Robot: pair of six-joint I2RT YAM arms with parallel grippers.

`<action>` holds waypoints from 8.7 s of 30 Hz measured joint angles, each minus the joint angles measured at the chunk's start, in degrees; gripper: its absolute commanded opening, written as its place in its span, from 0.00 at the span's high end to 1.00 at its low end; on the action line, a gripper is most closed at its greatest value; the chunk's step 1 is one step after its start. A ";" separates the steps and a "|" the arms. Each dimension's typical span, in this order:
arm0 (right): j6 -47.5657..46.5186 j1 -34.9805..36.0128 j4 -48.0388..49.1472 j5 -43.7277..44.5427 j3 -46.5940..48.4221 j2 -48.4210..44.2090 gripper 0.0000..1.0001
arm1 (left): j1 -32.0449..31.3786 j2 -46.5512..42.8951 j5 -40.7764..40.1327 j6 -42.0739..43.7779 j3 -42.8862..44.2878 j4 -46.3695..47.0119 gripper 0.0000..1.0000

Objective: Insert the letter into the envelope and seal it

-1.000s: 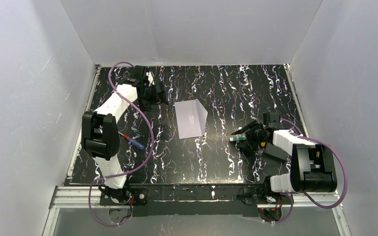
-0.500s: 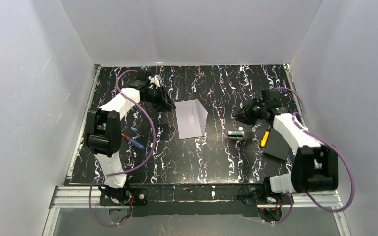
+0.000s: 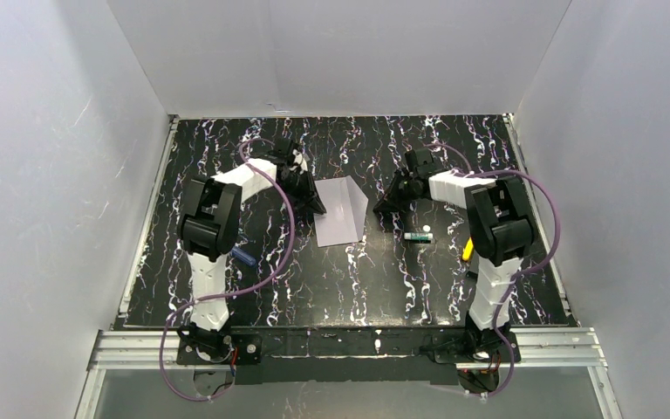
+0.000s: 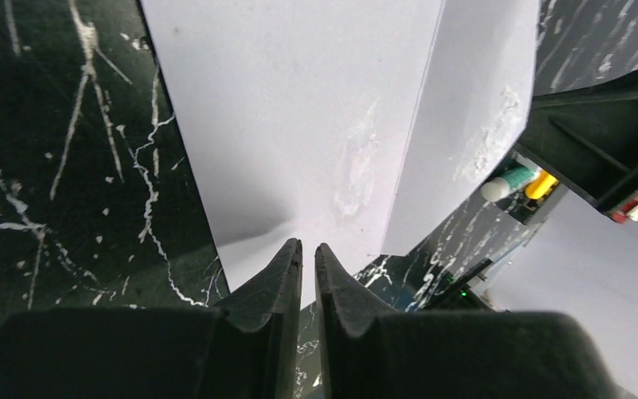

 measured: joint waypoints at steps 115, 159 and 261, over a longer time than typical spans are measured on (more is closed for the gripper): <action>-16.48 27.26 -15.58 29.35 18.29 7.67 0.81 | -7.89 -7.61 1.62 -22.10 -25.57 27.89 1.00; -30.18 28.41 -22.23 28.68 26.32 8.55 0.85 | -2.14 -3.34 18.45 -10.29 -26.73 26.49 1.00; -79.41 12.90 -32.48 26.47 -0.61 -8.04 0.52 | 10.91 -29.94 -13.68 8.46 -6.40 -14.62 0.02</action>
